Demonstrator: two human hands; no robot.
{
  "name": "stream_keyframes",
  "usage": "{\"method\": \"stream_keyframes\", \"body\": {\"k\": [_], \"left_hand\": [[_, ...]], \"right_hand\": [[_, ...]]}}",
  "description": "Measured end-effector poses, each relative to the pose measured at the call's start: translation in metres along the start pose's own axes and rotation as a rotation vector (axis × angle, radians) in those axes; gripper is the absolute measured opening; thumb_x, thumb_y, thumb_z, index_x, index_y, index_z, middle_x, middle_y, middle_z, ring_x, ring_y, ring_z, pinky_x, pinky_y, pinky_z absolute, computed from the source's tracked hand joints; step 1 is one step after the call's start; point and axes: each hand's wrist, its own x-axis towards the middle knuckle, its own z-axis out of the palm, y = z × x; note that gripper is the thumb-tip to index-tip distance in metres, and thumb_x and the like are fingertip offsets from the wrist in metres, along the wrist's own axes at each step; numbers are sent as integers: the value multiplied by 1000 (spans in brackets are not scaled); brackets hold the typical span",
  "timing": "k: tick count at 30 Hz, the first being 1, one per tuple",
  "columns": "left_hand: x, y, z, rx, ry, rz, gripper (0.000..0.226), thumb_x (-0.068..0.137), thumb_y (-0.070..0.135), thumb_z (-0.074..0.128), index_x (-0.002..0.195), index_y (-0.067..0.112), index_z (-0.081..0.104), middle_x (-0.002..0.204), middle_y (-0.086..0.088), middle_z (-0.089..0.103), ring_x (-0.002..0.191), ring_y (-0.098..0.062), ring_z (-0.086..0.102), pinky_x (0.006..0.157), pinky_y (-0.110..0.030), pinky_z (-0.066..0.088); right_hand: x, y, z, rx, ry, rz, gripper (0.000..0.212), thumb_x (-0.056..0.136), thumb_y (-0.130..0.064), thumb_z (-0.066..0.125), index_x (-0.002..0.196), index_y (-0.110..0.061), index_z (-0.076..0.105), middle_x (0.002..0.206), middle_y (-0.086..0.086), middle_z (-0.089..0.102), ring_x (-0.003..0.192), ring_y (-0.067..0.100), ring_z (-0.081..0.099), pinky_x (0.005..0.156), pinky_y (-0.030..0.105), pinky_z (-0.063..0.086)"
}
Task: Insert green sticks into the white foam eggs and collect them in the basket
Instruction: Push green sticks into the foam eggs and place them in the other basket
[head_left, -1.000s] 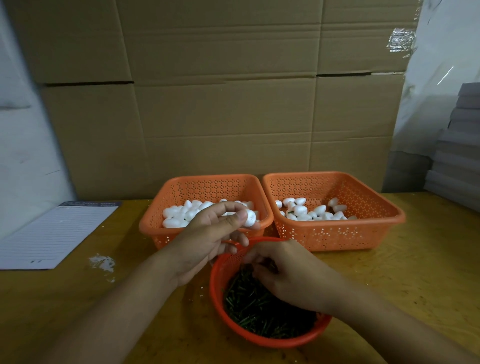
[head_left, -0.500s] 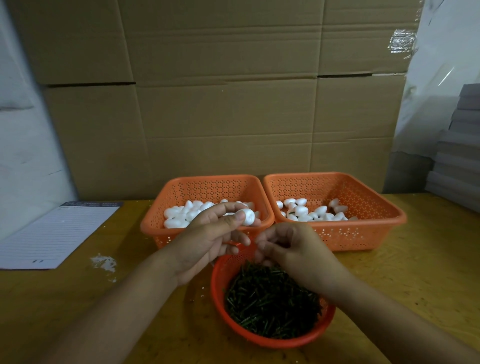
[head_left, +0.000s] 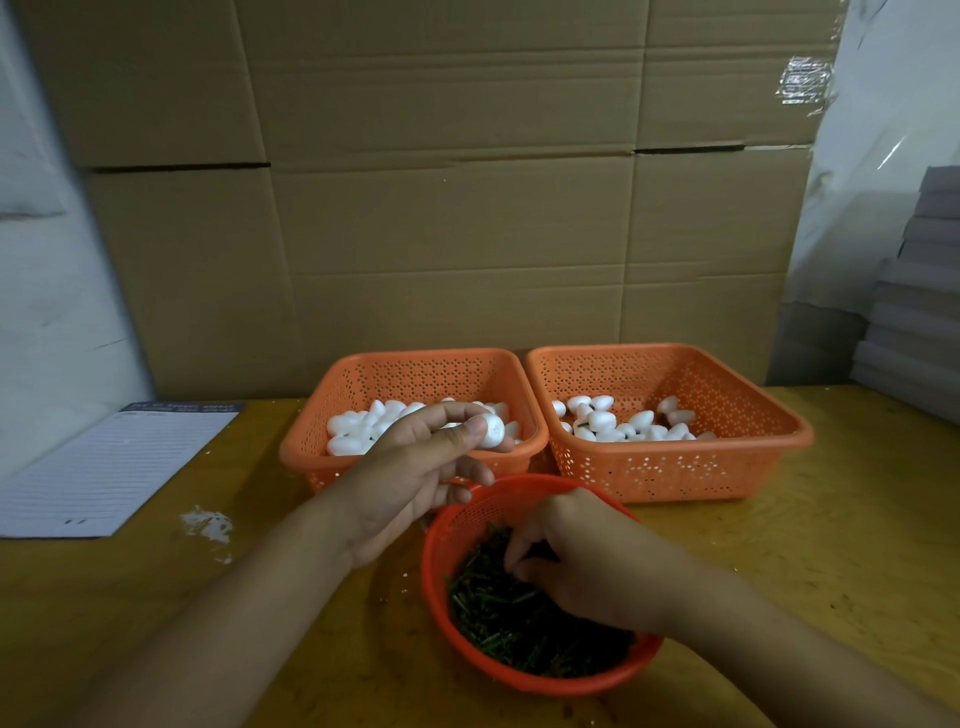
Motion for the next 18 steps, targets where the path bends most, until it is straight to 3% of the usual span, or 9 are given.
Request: {"method": "stream_keyframes", "body": {"k": [5, 9, 13, 16, 18], "left_hand": [[0, 1, 1, 11, -6, -4, 24, 78, 46, 74, 99, 35, 75, 119, -7, 73, 83, -12, 66, 70, -23, 53], [-1, 1, 2, 8, -8, -3, 23, 78, 46, 74, 99, 37, 76, 118, -7, 73, 83, -12, 66, 69, -23, 53], [0, 1, 1, -14, -29, -2, 21, 80, 43, 74, 101, 37, 75, 120, -7, 73, 83, -11, 66, 70, -23, 53], [0, 0, -1, -24, -37, -4, 21, 83, 40, 73, 104, 37, 75, 122, -8, 72, 85, -12, 67, 70, -23, 53], [0, 0, -1, -30, -40, -5, 22, 83, 39, 73, 105, 37, 75, 122, -7, 72, 85, -12, 67, 70, -24, 53]], "right_hand": [[-2, 1, -3, -56, -82, -11, 23, 94, -20, 62, 113, -28, 73, 114, -14, 70, 103, 0, 59, 91, 19, 47], [-1, -3, -5, -36, -6, -39, 18, 92, -16, 60, 99, -24, 75, 101, -12, 72, 91, 1, 61, 83, 19, 48], [1, -7, -10, 180, 175, -14, 12, 90, -19, 69, 94, -26, 78, 91, -18, 74, 83, -8, 64, 75, 6, 44], [1, -6, -12, 369, 216, 67, 10, 87, -17, 74, 84, -25, 79, 78, -17, 74, 70, -5, 66, 66, 10, 47], [1, -6, -14, 495, 199, 137, 11, 88, -15, 73, 81, -21, 77, 70, -6, 73, 59, 0, 63, 58, 16, 49]]}}
